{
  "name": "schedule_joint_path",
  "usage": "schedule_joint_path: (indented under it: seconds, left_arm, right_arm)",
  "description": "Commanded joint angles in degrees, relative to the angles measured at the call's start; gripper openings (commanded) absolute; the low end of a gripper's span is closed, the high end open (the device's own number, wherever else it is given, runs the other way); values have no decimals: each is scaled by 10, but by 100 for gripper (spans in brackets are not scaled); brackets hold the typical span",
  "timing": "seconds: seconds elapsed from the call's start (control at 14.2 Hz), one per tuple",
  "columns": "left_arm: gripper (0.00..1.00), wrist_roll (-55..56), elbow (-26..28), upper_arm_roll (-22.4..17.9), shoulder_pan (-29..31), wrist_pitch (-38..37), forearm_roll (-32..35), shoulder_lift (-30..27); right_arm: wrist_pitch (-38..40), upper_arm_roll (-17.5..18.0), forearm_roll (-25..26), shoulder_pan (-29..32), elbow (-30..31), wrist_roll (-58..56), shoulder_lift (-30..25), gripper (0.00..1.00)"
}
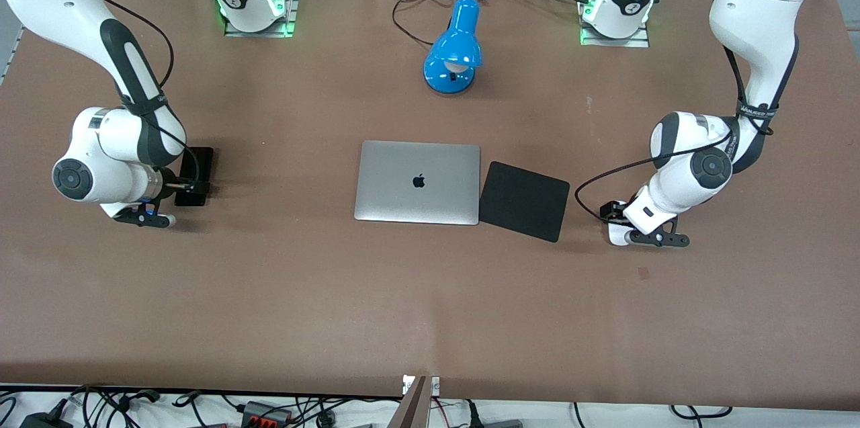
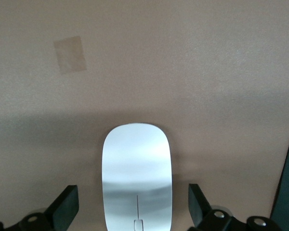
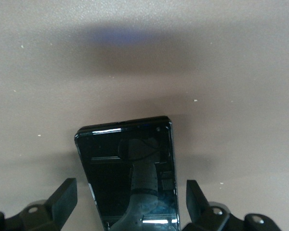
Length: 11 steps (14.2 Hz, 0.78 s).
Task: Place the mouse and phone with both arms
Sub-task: 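Close the right gripper on the phone while the left gripper grasps the mouse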
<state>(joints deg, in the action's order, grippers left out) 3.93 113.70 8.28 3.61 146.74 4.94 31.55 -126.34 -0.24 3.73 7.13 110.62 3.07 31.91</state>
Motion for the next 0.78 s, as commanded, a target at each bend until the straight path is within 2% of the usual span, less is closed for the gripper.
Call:
schedule_joint_path:
  seconds: [0.0, 0.14, 0.42, 0.71]
  left_arm:
    - [100, -2, 10, 0, 2, 29, 16, 4]
    - [100, -3, 28, -1, -1, 62, 17, 4]
    - [97, -3, 28, 0, -1, 64, 17, 3]
    - [76, -8, 28, 0, 1, 62, 17, 3]
  right_arm:
    - [-5, 5, 11, 2, 11, 17, -4, 100]
    - [-4, 6, 10, 3, 11, 17, 3, 100]
    - [-2, 6, 10, 2, 11, 15, 6, 100]
    - [1, 5, 10, 1, 14, 12, 6, 100]
